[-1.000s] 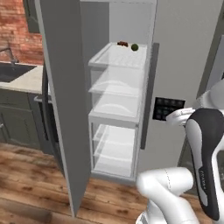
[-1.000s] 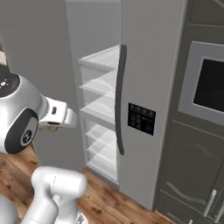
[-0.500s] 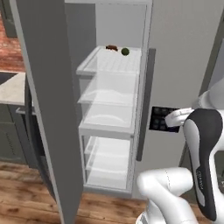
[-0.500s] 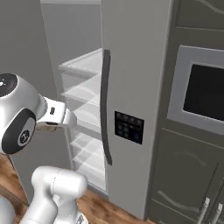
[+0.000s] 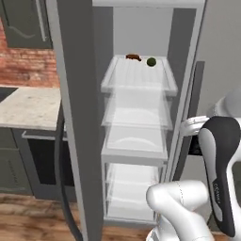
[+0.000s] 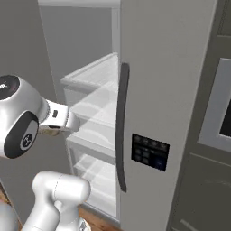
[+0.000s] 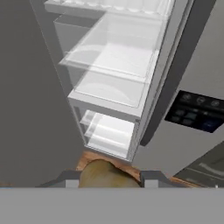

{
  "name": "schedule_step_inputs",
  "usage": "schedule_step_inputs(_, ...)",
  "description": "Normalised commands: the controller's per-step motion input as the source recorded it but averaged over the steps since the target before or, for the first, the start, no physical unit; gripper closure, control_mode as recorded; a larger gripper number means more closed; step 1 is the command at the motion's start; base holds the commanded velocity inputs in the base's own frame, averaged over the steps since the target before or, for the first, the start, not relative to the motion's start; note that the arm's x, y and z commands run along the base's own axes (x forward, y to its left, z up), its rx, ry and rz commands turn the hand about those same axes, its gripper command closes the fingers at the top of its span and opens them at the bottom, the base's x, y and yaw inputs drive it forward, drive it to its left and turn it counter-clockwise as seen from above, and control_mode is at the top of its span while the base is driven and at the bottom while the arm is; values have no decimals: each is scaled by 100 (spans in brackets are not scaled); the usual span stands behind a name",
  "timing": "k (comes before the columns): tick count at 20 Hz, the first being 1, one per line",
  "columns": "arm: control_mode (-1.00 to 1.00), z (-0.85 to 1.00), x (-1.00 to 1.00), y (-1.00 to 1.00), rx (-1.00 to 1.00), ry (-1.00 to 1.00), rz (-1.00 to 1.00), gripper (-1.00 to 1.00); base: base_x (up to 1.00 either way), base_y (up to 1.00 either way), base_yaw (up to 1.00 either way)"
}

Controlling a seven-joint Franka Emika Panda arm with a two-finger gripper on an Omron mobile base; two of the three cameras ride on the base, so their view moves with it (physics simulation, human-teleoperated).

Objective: Transport the steak and garlic to the fridge. Place the steak on the rack containing meat and place the garlic on the rack containing the vegetable, ensuring meats and vegetables are on different racks.

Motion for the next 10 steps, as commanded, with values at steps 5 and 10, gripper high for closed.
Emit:
schedule_step_inputs(5,100,0,0,0,0,0,0,100,71,18,-12)
schedule_step_inputs(10,100,0,0,0,0,0,0,100,80,1,-3)
